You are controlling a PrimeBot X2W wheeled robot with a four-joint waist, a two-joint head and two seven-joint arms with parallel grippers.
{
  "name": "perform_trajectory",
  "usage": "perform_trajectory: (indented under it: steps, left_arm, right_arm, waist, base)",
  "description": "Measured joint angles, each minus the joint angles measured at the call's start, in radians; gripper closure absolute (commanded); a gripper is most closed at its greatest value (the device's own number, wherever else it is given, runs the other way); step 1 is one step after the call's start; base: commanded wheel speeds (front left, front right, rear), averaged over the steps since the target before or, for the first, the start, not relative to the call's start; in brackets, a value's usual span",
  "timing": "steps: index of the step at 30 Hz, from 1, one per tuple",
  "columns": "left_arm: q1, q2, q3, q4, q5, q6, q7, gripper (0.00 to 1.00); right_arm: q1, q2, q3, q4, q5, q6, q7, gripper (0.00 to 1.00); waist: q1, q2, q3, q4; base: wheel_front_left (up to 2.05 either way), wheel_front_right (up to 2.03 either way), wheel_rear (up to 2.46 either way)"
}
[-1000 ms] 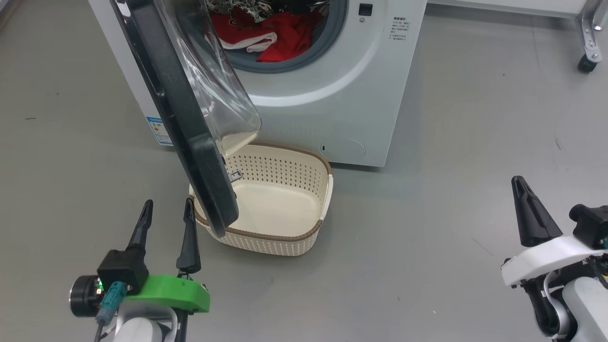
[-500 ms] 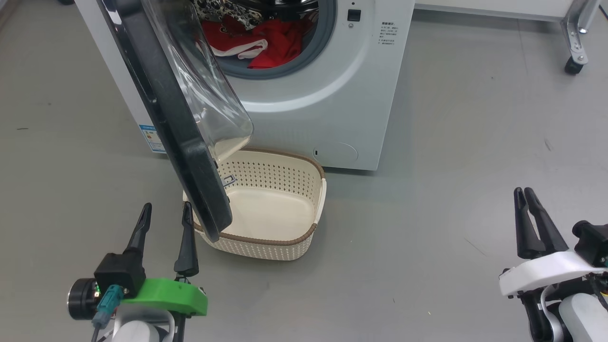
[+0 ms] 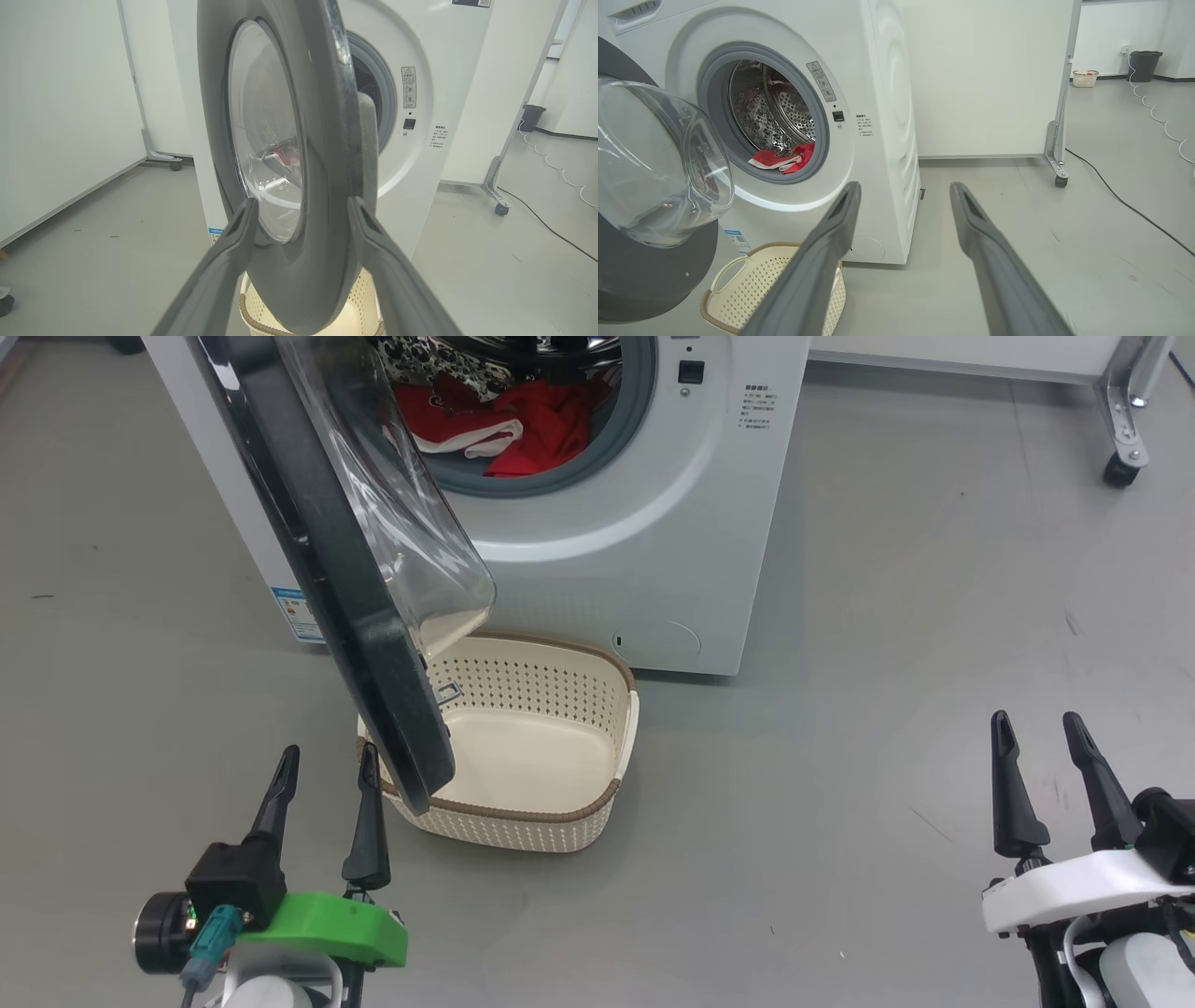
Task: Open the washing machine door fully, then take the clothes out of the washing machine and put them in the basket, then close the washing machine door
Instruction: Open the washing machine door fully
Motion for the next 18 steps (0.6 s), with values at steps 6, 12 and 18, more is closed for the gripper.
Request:
perform_trajectory:
  steps: [6,12,18]
  left_arm:
    - [0.001,0.000,0.000,0.000,0.000,0.000,0.000,0.00]
    - [0.002,0.000,0.000,-0.002,0.000,0.000,0.000,0.00]
    - [0.003,0.000,0.003,-0.012,0.000,0.000,0.000,0.00]
  right_arm:
    - [0.024,0.010,-0.011,-0.008,-0.025,0.003,0.000,0.00]
    - [0.035,0.020,-0.025,-0.018,-0.034,0.010,0.000,0.00]
    - [0.046,0.040,-0.043,-0.034,-0.035,0.019,0.000,0.00]
  waist:
    - [0.0000,0.0000,-0.003,0.002]
    - [0.0000,0.0000,-0.004,0.005]
    - [0.0000,0.0000,0.004,0.007]
  base:
    - [0.00,0.00,0.00]
    - [0.00,0.00,0.00]
    - [0.00,0.00,0.00]
